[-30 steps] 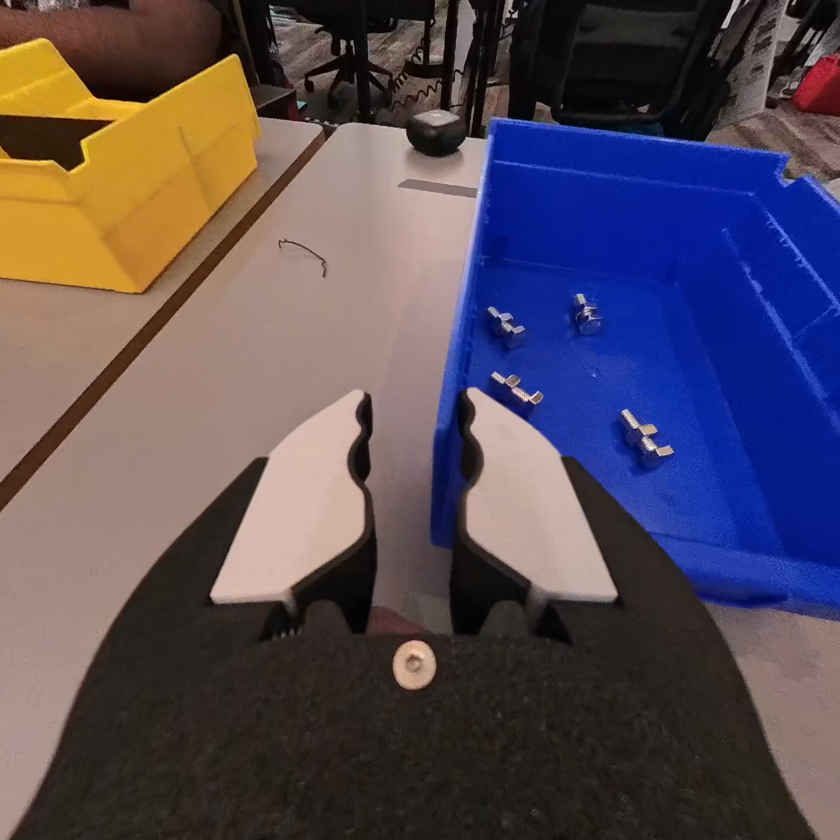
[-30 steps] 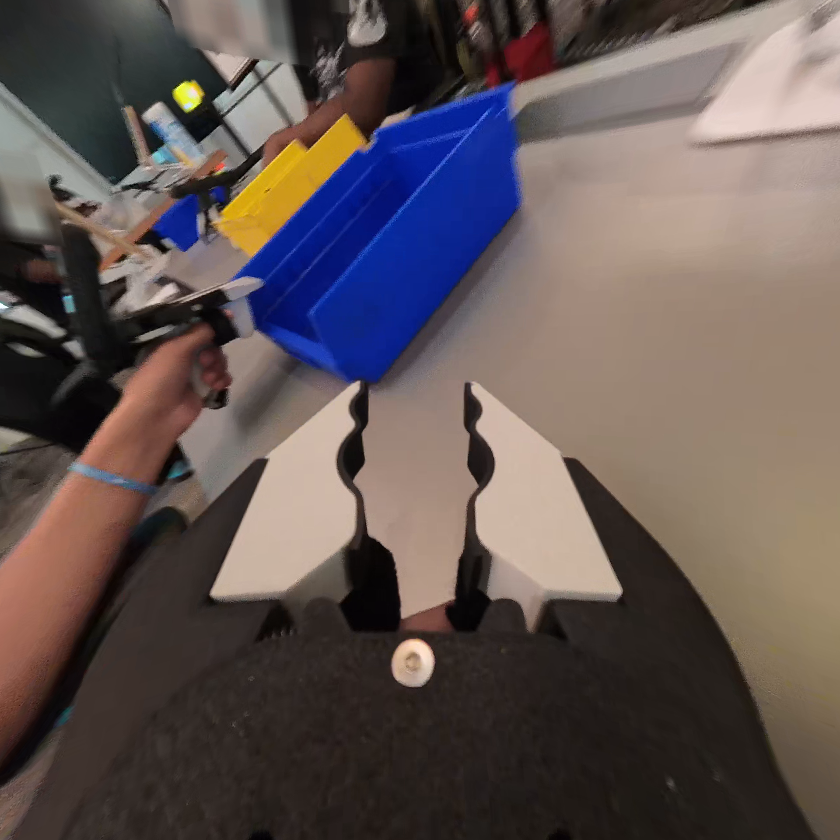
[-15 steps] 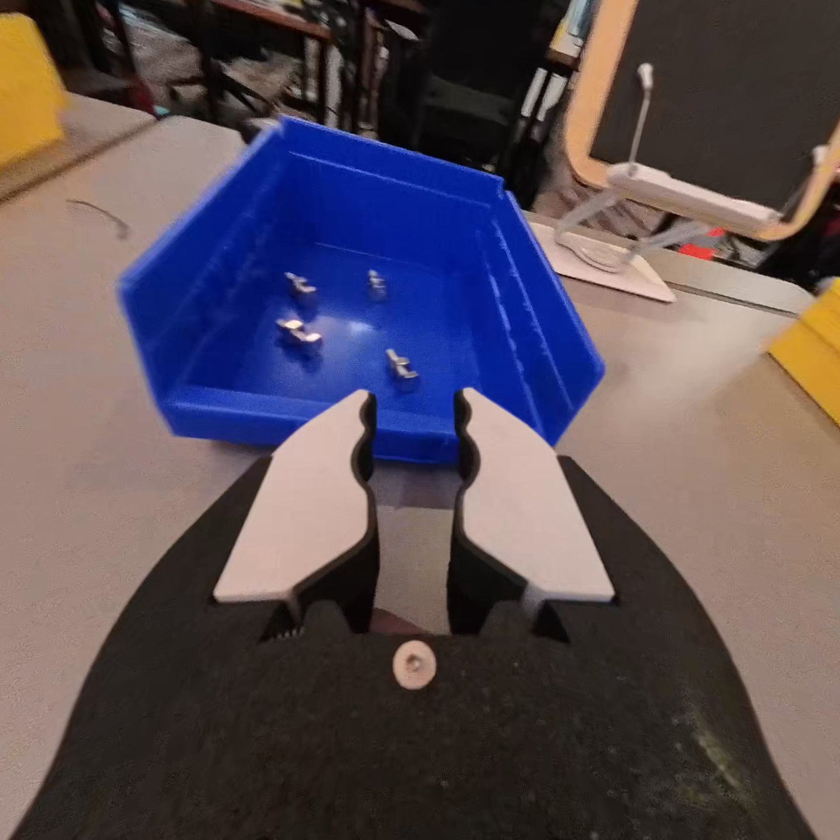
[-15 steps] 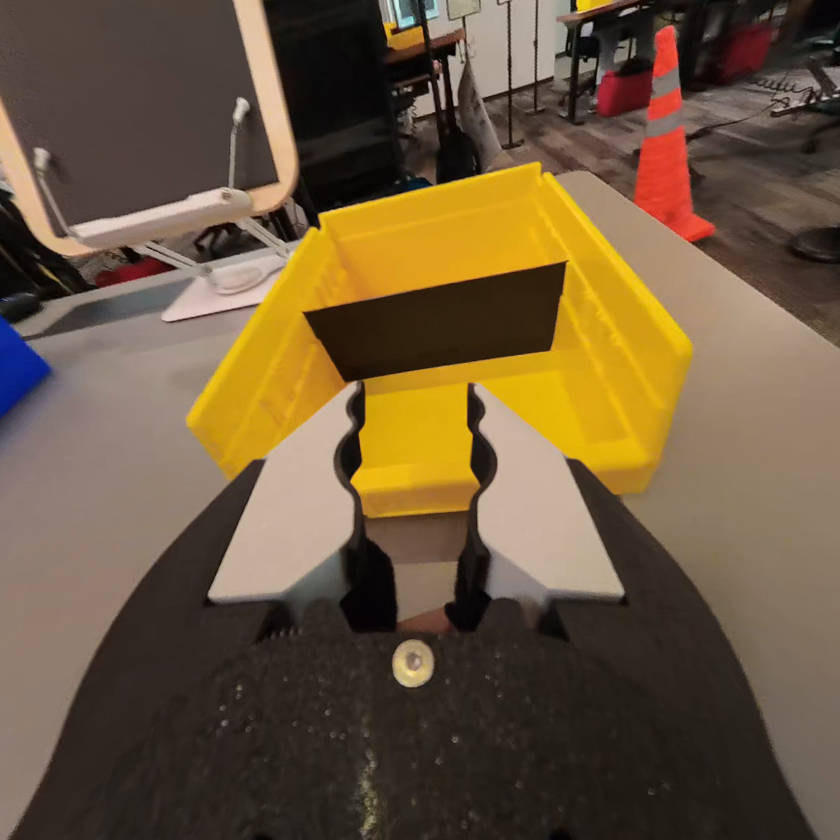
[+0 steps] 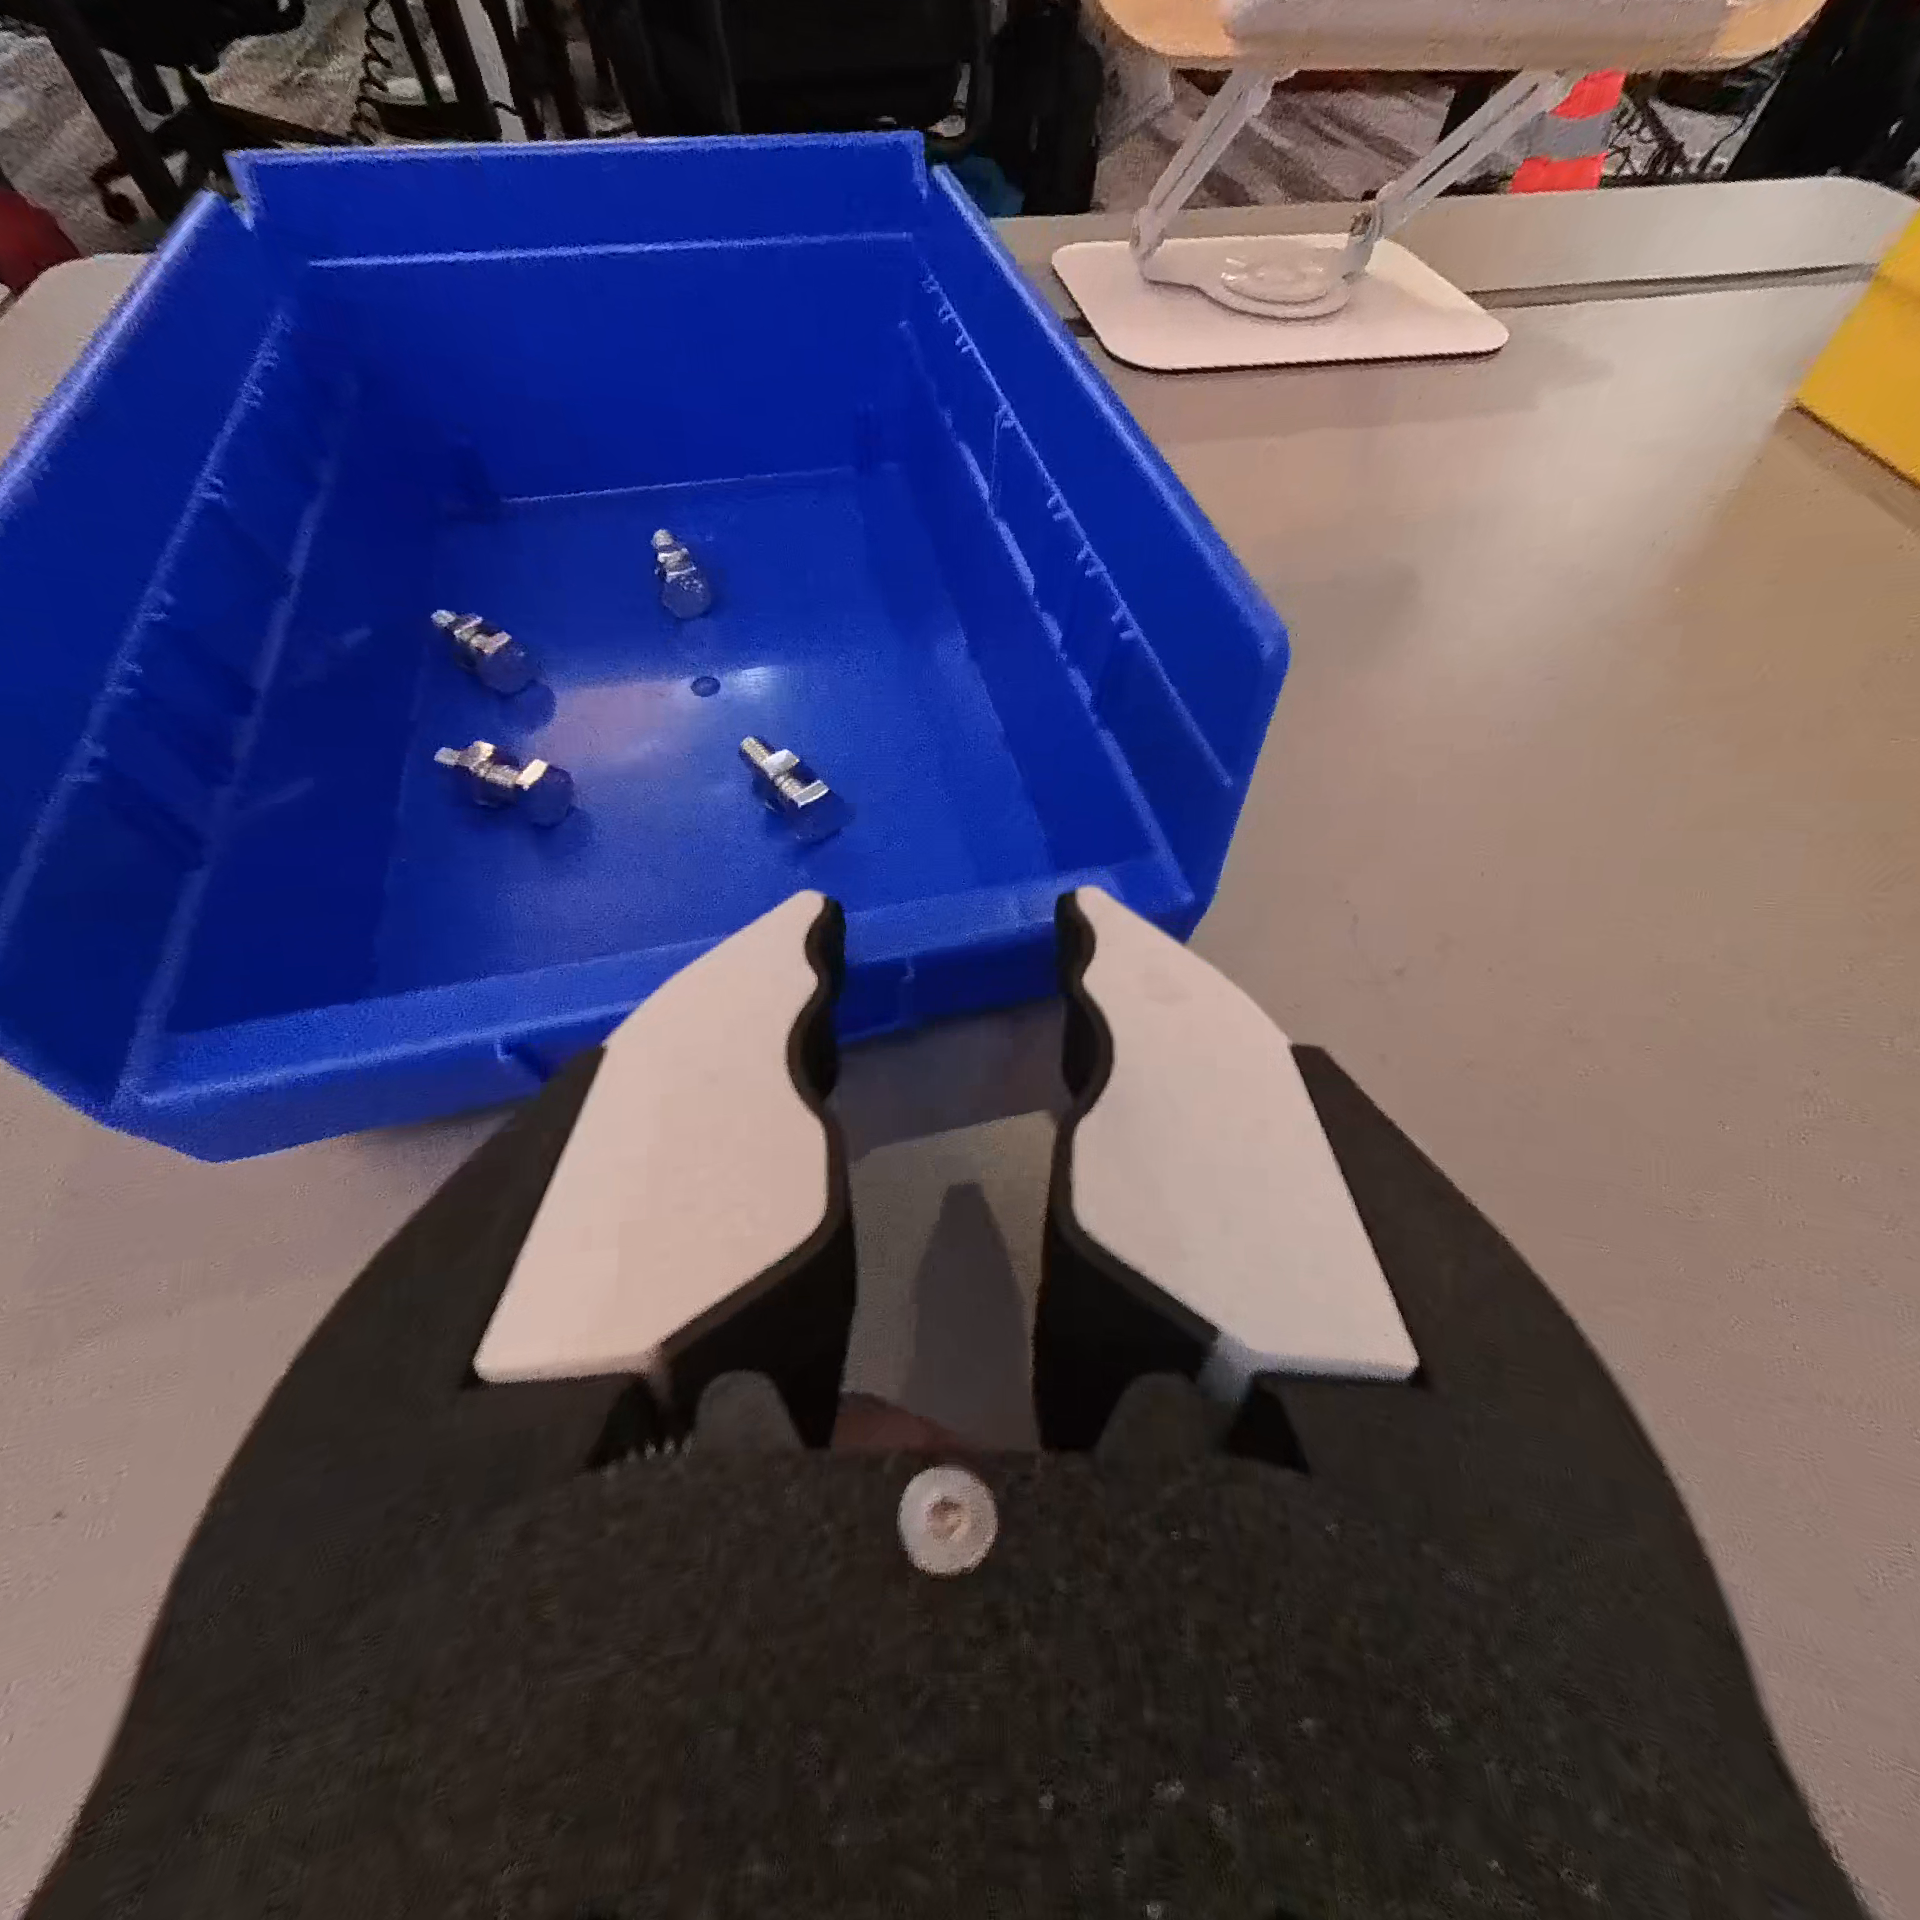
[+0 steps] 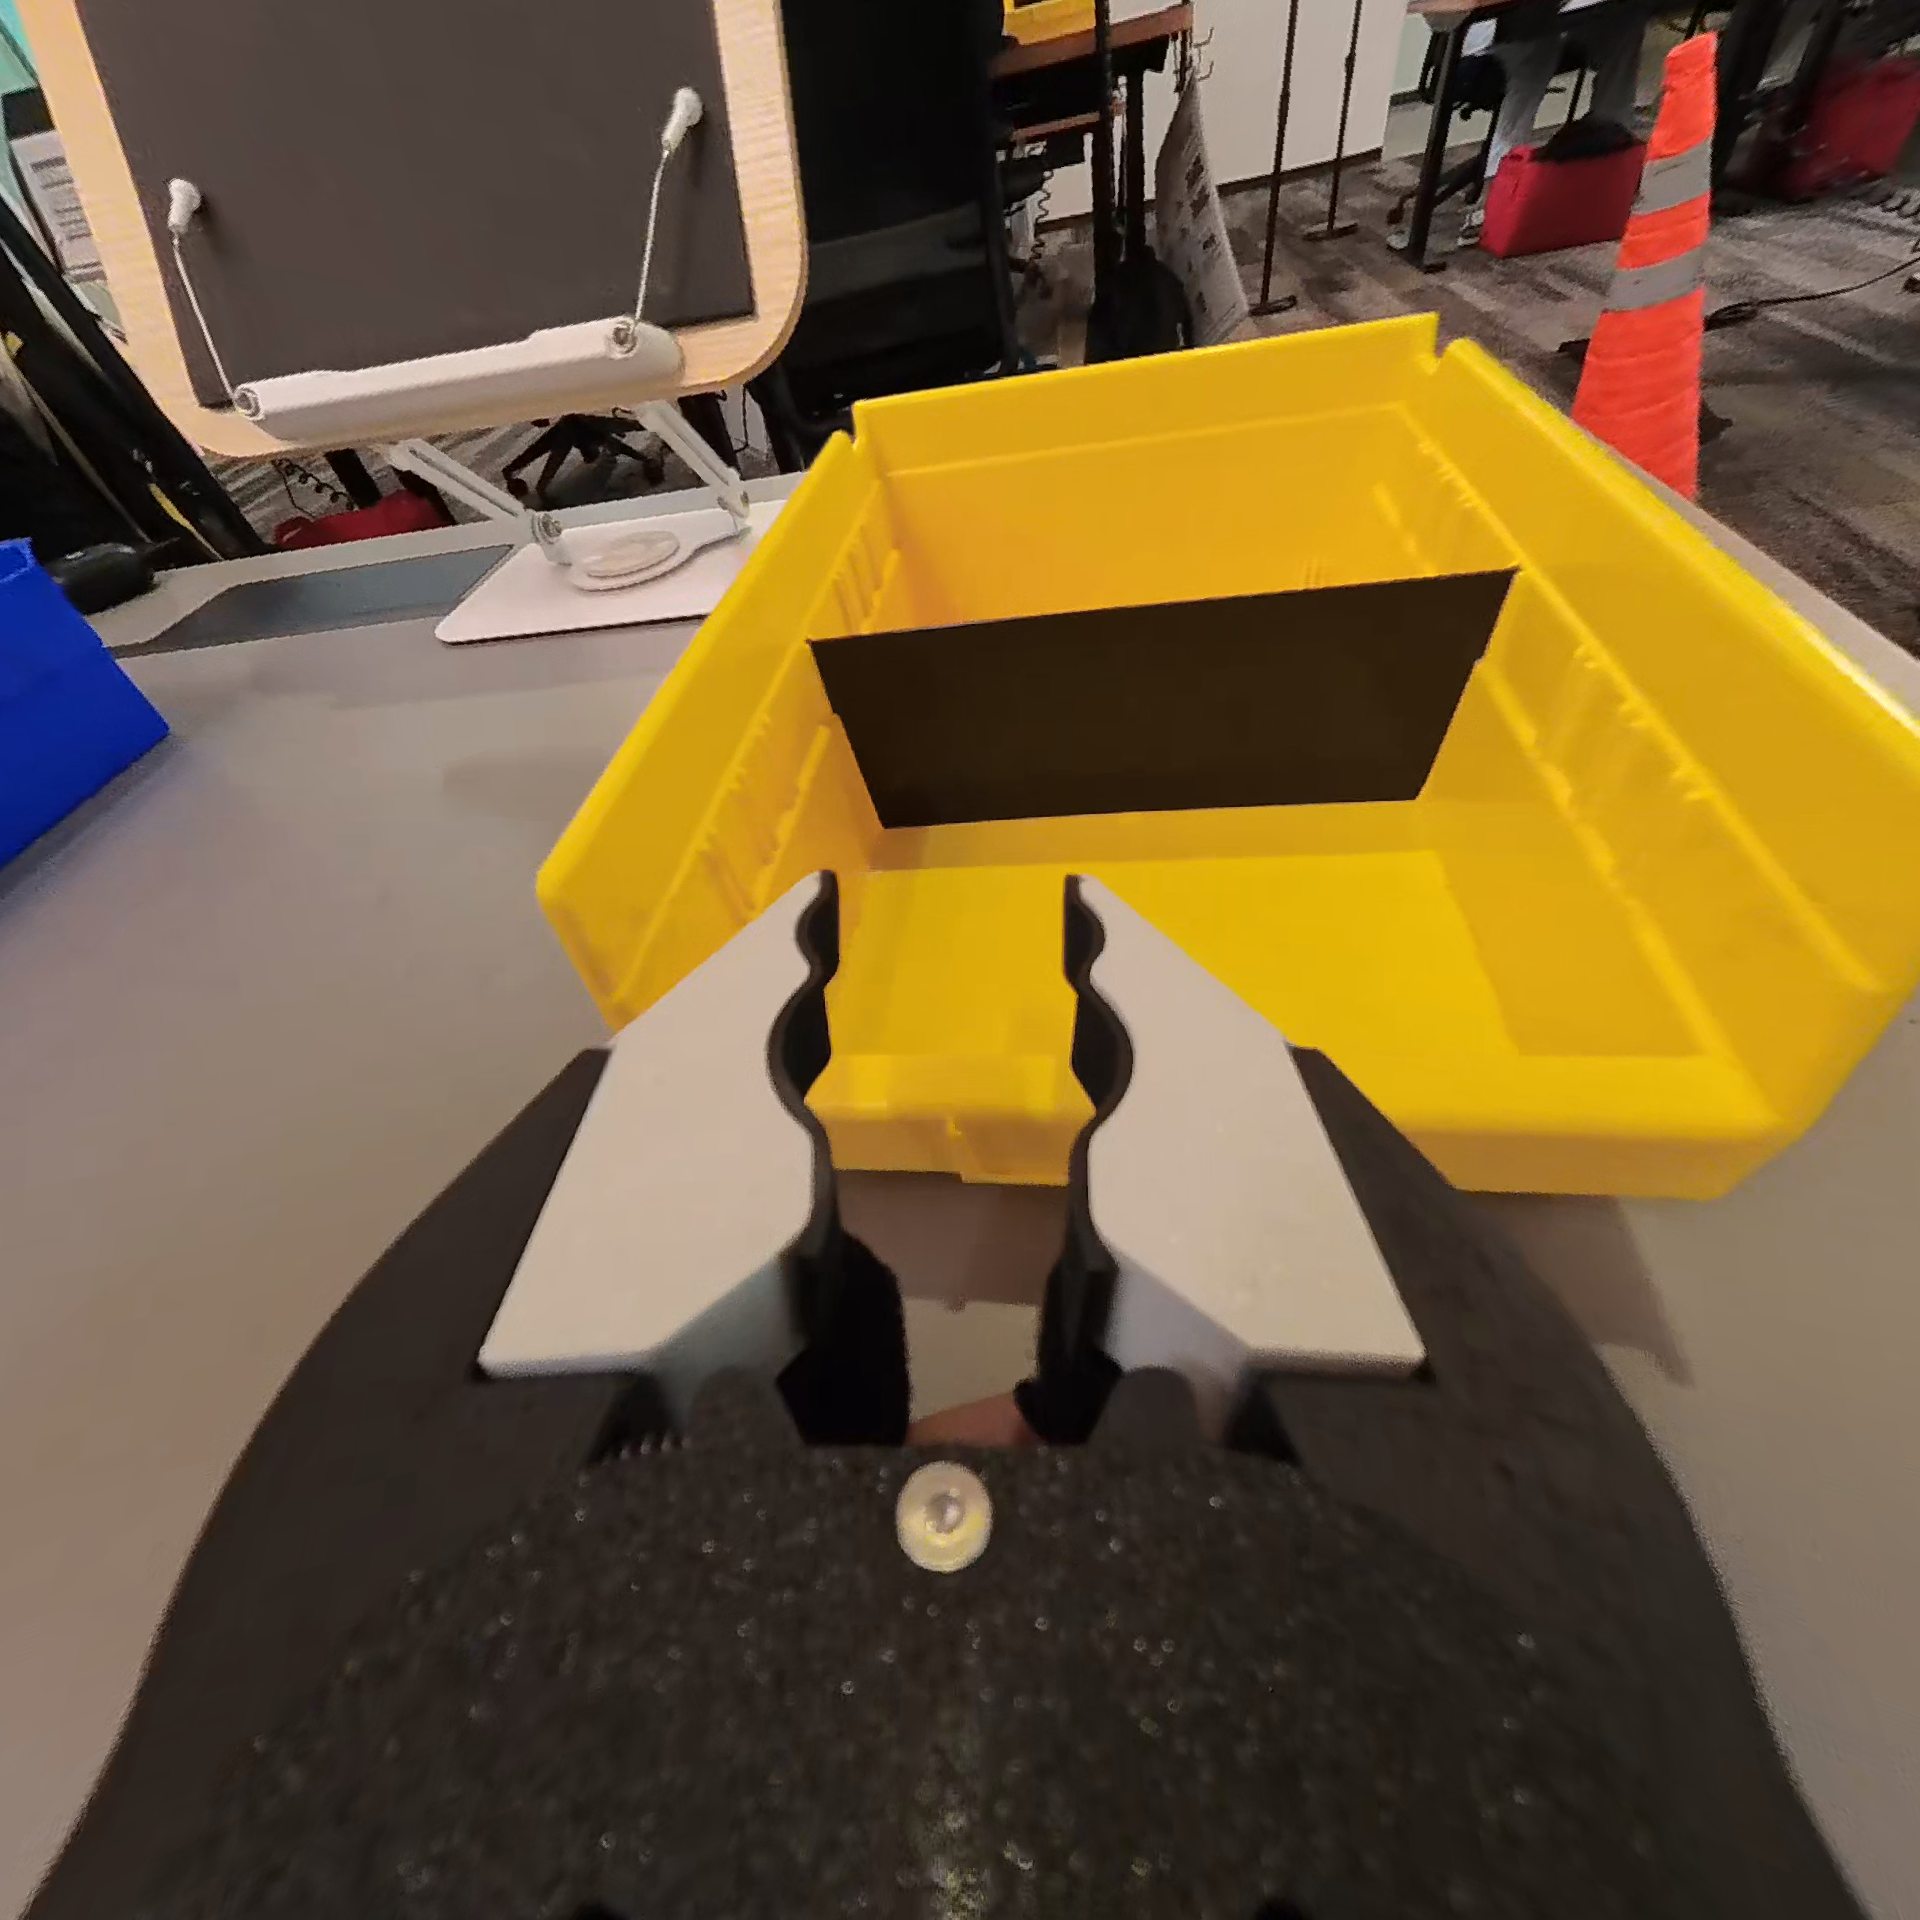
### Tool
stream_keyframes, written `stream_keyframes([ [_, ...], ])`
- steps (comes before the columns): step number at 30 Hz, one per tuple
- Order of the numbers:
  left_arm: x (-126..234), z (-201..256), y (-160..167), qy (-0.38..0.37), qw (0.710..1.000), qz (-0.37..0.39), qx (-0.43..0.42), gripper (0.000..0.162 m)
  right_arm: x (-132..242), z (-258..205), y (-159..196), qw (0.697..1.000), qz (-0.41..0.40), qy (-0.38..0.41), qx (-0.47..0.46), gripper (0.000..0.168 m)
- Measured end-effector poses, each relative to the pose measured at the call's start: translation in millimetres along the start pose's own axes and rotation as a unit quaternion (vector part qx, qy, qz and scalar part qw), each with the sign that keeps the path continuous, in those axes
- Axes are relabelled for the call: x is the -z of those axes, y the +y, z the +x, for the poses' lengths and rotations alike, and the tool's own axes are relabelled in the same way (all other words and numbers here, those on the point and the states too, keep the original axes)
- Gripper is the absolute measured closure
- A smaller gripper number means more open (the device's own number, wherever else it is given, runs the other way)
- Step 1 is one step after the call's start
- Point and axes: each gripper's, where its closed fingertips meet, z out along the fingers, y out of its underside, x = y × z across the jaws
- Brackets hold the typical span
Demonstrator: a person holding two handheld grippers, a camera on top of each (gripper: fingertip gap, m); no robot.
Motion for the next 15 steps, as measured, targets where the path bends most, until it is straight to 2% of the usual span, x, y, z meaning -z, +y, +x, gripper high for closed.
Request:
stream_keyframes([
  [5, 4.0, 7.7, -7.0, 0.019, 1.0, -0.004, 0.022, 0.119, 1.9, -0.9, 8.0, 1.0, -0.015, -0.003, -0.006, 0.126],
  [8, 12.7, 19.0, -29.4, 0.045, 0.998, 0.0, 0.038, 0.119, 4.6, 1.0, 8.2, 1.0, -0.014, -0.004, -0.01, 0.126],
  [11, 11.7, 30.7, -38.1, 0.102, 0.992, -0.072, 0.035, 0.118, 5.6, 2.7, 8.0, 1.0, -0.013, -0.008, -0.021, 0.126],
  [15, -10.0, 6.6, -44.3, 0.09, 0.982, -0.164, 0.003, 0.115, 6.0, 0.6, 10.2, 0.998, -0.019, -0.026, -0.051, 0.126],
])
